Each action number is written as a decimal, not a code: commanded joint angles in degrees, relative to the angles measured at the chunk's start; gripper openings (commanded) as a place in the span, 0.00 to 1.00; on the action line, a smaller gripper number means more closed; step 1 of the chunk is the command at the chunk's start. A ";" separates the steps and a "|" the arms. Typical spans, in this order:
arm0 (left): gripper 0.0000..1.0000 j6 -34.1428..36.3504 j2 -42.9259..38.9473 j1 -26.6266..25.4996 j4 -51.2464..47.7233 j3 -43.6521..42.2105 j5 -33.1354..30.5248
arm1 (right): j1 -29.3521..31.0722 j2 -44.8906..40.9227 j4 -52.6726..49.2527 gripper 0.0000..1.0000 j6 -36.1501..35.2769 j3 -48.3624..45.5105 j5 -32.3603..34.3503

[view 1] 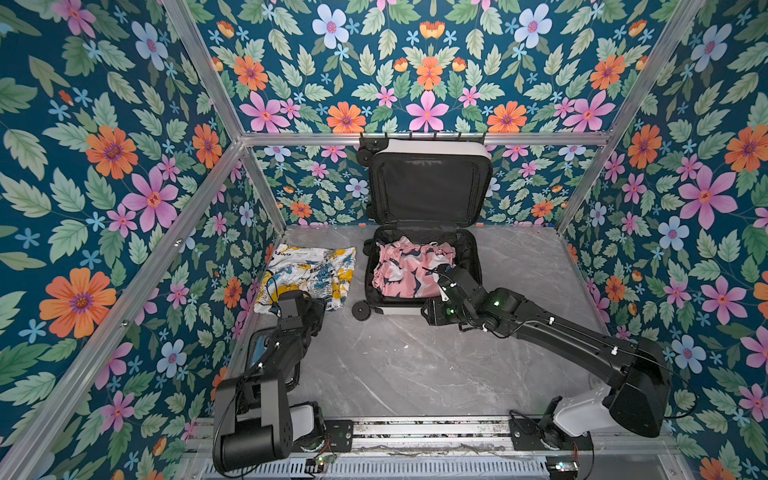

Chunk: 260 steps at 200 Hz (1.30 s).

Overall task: Pack the luggage
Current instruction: 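Withdraw the right gripper while the left gripper moves toward the printed shorts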

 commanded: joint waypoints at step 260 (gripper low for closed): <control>0.15 -1.92 21.70 1.08 13.32 6.74 0.45 | -1.05 -1.50 -0.76 0.63 0.72 -2.32 2.04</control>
